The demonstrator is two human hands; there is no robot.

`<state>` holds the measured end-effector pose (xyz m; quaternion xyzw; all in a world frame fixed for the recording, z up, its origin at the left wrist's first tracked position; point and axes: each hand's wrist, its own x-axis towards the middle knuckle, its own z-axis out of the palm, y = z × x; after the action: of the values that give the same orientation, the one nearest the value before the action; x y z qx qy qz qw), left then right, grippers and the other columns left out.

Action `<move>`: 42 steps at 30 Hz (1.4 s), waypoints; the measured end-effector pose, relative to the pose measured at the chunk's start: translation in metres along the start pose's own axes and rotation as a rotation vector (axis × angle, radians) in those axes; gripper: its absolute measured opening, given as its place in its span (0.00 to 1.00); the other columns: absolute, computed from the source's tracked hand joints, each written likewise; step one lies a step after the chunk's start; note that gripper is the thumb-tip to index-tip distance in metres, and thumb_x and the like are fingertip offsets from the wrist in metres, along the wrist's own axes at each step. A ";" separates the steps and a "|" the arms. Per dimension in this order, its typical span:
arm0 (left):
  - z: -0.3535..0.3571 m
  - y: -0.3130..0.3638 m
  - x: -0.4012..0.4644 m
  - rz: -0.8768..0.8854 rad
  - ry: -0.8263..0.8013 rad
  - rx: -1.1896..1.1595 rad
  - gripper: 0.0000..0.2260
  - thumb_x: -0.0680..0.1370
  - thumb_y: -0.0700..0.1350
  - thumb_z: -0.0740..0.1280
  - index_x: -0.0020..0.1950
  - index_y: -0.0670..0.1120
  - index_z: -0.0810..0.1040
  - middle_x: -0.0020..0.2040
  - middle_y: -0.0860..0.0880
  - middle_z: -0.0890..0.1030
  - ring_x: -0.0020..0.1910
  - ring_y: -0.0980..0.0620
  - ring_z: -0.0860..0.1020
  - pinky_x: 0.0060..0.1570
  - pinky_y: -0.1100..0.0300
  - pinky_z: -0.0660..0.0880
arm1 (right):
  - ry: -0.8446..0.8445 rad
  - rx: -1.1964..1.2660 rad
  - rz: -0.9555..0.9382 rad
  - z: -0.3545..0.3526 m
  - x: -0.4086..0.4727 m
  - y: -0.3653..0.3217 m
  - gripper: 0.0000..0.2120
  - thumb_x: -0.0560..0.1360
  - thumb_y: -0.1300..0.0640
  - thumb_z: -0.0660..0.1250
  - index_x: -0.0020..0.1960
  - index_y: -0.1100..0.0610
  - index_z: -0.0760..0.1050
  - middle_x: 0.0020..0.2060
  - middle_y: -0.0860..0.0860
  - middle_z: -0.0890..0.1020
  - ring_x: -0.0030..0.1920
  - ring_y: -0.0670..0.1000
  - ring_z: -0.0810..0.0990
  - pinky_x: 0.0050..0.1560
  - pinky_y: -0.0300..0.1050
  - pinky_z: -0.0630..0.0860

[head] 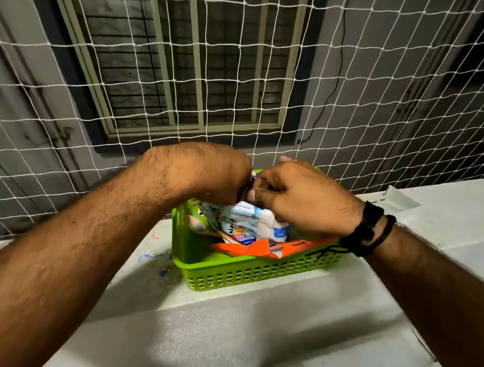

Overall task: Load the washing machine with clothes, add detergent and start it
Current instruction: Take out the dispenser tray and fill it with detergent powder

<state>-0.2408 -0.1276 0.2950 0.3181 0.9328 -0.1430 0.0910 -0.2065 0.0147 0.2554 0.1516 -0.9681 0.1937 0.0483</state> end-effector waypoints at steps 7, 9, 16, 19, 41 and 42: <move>-0.002 -0.003 0.002 0.014 0.032 -0.005 0.08 0.78 0.44 0.64 0.53 0.47 0.81 0.35 0.53 0.74 0.34 0.54 0.72 0.32 0.61 0.67 | -0.033 0.386 0.183 -0.003 -0.008 0.006 0.08 0.77 0.52 0.69 0.45 0.54 0.84 0.42 0.53 0.87 0.45 0.56 0.85 0.53 0.56 0.80; -0.005 -0.002 0.001 0.018 0.036 0.001 0.09 0.78 0.44 0.64 0.55 0.47 0.81 0.37 0.52 0.75 0.35 0.53 0.73 0.32 0.61 0.67 | -0.020 0.510 0.225 -0.002 -0.011 0.011 0.07 0.78 0.55 0.69 0.46 0.56 0.84 0.43 0.52 0.88 0.45 0.53 0.85 0.55 0.53 0.80; -0.014 0.001 -0.002 0.034 0.081 0.006 0.10 0.78 0.45 0.64 0.55 0.47 0.82 0.48 0.49 0.83 0.44 0.47 0.79 0.42 0.58 0.75 | 0.144 0.952 0.349 -0.005 -0.025 0.016 0.09 0.78 0.63 0.66 0.50 0.66 0.82 0.38 0.54 0.86 0.38 0.44 0.80 0.41 0.39 0.72; -0.014 0.000 -0.001 0.034 0.097 -0.001 0.10 0.77 0.46 0.65 0.55 0.49 0.83 0.49 0.50 0.84 0.47 0.48 0.80 0.46 0.58 0.78 | 0.211 0.972 0.360 -0.011 -0.028 0.016 0.10 0.79 0.61 0.64 0.49 0.65 0.82 0.35 0.55 0.86 0.39 0.46 0.80 0.39 0.39 0.70; -0.014 -0.003 -0.004 0.043 0.144 -0.059 0.10 0.77 0.47 0.66 0.56 0.53 0.83 0.51 0.53 0.83 0.51 0.52 0.79 0.53 0.56 0.77 | 0.294 1.118 0.500 -0.035 -0.055 0.031 0.09 0.80 0.58 0.63 0.45 0.55 0.81 0.41 0.56 0.87 0.51 0.48 0.81 0.54 0.53 0.73; -0.014 -0.003 -0.004 0.046 0.149 -0.049 0.10 0.77 0.48 0.65 0.55 0.52 0.83 0.51 0.53 0.83 0.51 0.51 0.80 0.52 0.56 0.77 | 0.303 1.126 0.498 -0.037 -0.056 0.031 0.09 0.80 0.58 0.63 0.45 0.55 0.81 0.41 0.57 0.87 0.52 0.48 0.81 0.55 0.53 0.73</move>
<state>-0.2403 -0.1280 0.3096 0.3467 0.9327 -0.0941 0.0323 -0.1621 0.0719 0.2696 -0.1052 -0.7064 0.6980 0.0512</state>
